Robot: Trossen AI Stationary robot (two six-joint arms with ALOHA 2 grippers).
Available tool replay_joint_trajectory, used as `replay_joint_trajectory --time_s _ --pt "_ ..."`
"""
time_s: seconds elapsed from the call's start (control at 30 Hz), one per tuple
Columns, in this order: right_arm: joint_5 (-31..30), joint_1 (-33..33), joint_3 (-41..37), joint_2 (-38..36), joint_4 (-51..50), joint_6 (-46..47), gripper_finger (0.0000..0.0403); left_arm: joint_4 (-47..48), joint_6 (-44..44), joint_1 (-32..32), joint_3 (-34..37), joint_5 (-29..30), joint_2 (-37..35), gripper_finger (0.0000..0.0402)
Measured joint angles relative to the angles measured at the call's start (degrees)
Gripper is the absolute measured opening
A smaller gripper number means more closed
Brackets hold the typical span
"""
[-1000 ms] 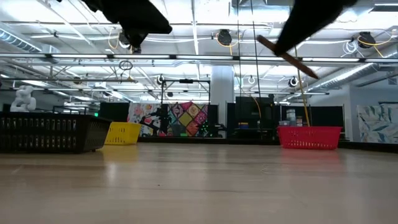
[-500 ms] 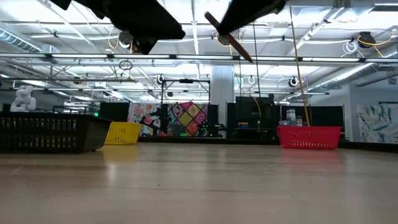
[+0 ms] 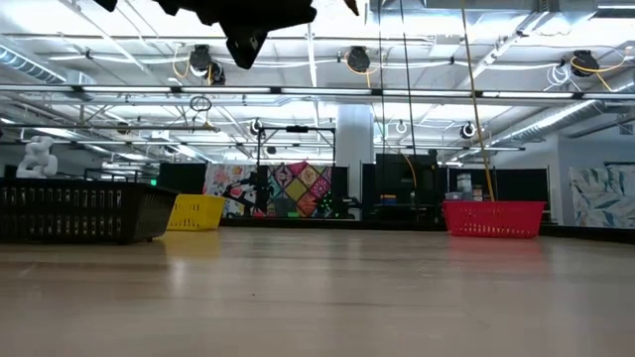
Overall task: Sort crayons
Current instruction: Put the brown crayon into the black bin
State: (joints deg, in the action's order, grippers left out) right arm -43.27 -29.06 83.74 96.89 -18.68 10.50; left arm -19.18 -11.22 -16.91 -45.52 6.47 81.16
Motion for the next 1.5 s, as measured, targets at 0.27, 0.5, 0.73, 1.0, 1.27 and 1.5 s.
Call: replay_joint_trajectory --time_s 0.27,0.5,0.73,1.0,1.27,1.5 --pt "1.54 0.12 -0.02 0.05 0.90 -0.72 0.0000 -2.57 0.36 0.00 0.00 -0.02 0.12 0.0075" --pt "1.47 0.47 -0.02 0.05 1.70 -0.72 0.0000 -5.11 2.26 0.00 -0.02 -0.06 0.12 0.0075" --pt "1.60 2.12 -0.02 0.05 3.95 -0.99 0.0000 -6.19 3.16 0.00 -0.02 -0.06 0.10 0.0075" --pt "4.58 3.73 -0.02 0.05 5.78 -0.74 0.0000 -6.82 5.95 0.03 -0.02 0.13 0.10 0.0075" --pt "4.46 3.93 -0.04 0.07 7.35 -1.33 0.0000 -7.85 6.18 0.09 -0.02 1.10 0.10 0.0075" --pt "4.46 3.93 -0.04 0.07 7.31 -1.11 0.0000 -7.85 6.18 0.31 -0.02 2.61 0.10 0.0072"
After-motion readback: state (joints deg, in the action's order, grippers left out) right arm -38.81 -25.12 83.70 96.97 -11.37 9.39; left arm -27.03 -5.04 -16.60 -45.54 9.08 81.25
